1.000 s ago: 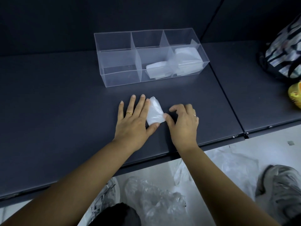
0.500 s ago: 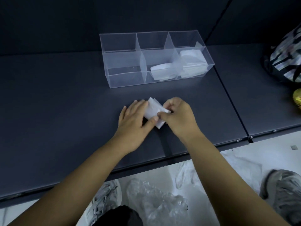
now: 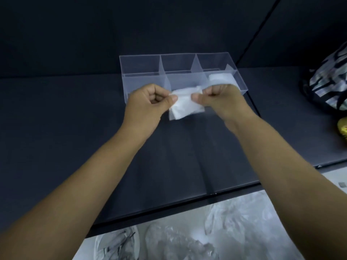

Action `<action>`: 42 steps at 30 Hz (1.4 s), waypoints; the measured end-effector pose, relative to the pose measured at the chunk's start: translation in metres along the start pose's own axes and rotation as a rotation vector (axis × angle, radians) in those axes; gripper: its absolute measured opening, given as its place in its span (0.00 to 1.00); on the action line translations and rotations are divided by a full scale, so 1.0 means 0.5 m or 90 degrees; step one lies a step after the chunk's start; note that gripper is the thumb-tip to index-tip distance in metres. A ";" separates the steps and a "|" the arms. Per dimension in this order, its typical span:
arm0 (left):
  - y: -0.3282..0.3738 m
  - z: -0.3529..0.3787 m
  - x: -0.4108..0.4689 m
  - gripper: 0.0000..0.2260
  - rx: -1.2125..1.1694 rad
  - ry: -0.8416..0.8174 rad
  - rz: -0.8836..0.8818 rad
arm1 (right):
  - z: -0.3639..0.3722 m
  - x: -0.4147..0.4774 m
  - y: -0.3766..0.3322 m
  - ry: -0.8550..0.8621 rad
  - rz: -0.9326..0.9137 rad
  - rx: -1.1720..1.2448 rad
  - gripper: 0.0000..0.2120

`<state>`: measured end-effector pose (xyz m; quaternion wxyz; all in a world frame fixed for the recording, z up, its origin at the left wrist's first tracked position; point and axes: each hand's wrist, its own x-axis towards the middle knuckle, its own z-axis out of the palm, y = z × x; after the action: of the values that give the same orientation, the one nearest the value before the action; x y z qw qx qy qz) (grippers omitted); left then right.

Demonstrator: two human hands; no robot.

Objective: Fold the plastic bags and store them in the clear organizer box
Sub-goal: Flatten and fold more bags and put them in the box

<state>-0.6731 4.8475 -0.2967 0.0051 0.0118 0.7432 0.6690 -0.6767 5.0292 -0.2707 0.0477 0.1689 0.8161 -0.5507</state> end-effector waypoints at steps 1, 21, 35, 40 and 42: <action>0.001 0.002 0.006 0.06 0.061 0.029 0.051 | 0.000 0.030 -0.008 0.038 -0.016 -0.005 0.12; -0.102 0.050 -0.134 0.28 0.650 -0.196 0.227 | 0.016 0.137 0.005 0.194 -0.123 -0.558 0.20; -0.159 0.074 -0.227 0.33 0.800 -0.298 0.246 | -0.050 -0.505 0.470 0.156 0.203 -0.228 0.12; -0.164 0.073 -0.224 0.32 0.788 -0.292 0.252 | 0.064 -0.545 0.546 -0.119 0.223 -0.377 0.24; -0.164 0.072 -0.225 0.31 0.786 -0.296 0.248 | 0.073 -0.531 0.542 -0.130 0.205 -0.386 0.18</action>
<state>-0.5608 4.8720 -0.3829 0.0362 0.2889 0.9523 0.0917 -0.3424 5.0279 -0.4540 0.2630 0.2176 0.8963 -0.2832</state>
